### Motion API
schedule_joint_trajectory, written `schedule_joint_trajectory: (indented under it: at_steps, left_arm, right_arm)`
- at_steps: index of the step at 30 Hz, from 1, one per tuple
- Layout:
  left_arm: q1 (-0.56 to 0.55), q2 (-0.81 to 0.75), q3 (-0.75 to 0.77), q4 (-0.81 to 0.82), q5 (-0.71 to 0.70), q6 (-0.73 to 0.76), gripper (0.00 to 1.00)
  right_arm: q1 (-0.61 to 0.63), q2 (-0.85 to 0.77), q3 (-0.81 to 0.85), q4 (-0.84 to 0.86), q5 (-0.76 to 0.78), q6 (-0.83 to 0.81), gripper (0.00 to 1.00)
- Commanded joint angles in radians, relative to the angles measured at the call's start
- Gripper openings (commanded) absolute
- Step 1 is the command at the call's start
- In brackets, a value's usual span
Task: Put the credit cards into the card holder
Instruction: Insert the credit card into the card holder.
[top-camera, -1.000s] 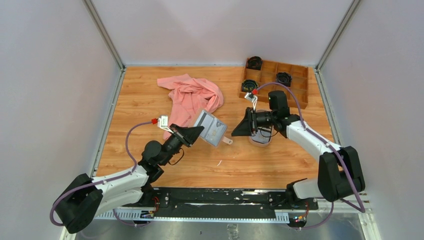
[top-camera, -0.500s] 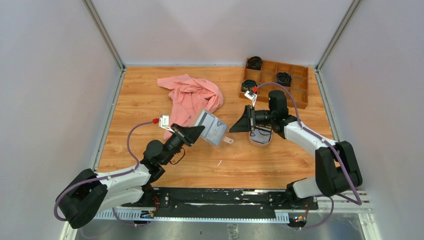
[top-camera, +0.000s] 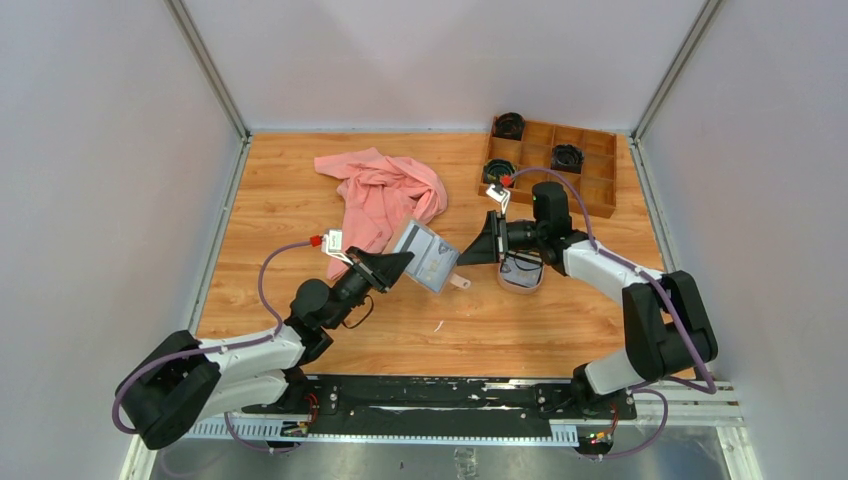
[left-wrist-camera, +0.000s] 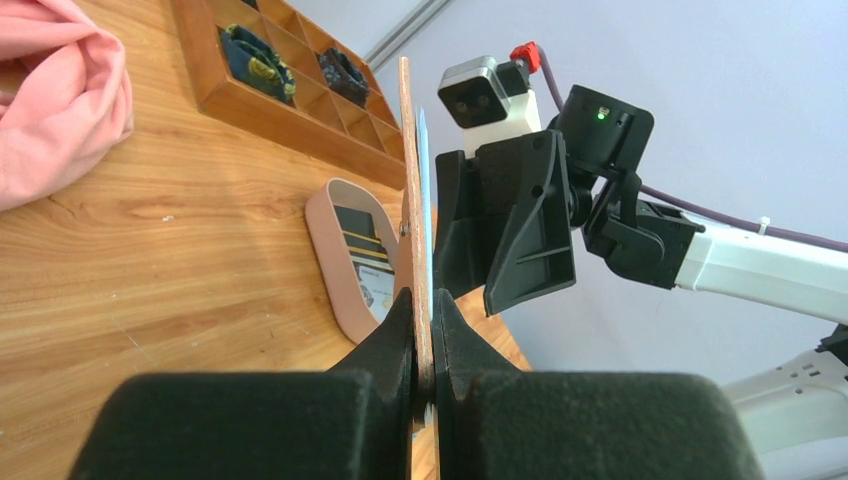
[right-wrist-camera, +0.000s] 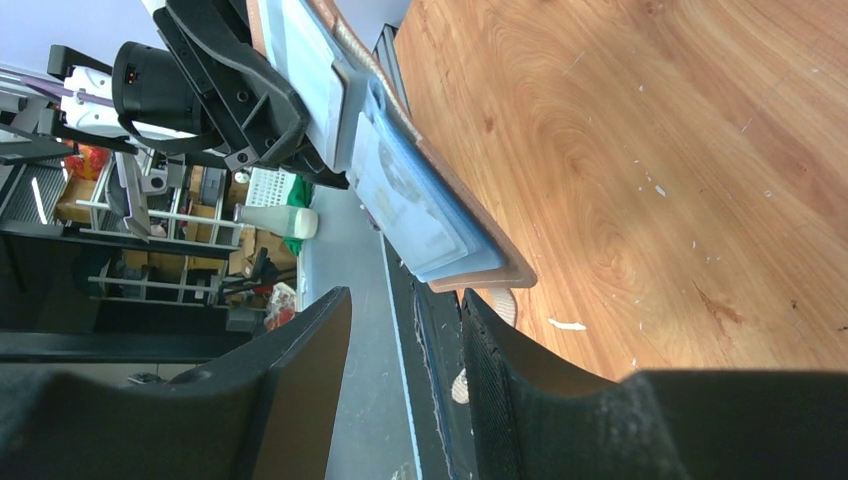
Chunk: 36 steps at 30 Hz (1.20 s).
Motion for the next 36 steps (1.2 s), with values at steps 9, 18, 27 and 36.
schedule_joint_trajectory:
  at_steps: [9,18,27,36]
  left_arm:
    - [-0.015,0.022,0.034,0.061,-0.005,0.005,0.0]
    - [-0.018,0.028,0.026,0.077,-0.004,-0.005,0.0]
    - [-0.023,0.044,0.027,0.088,0.0,-0.007,0.0]
    - [-0.024,0.058,0.025,0.096,-0.003,-0.004,0.0]
  right_arm:
    - [0.023,0.009,-0.008,0.028,-0.022,0.021,0.47]
    - [0.023,0.017,-0.006,0.012,-0.011,0.01,0.47]
    - [0.025,0.014,-0.001,0.012,-0.026,0.011,0.47]
    - [0.029,0.014,0.0,0.014,-0.036,0.011,0.45]
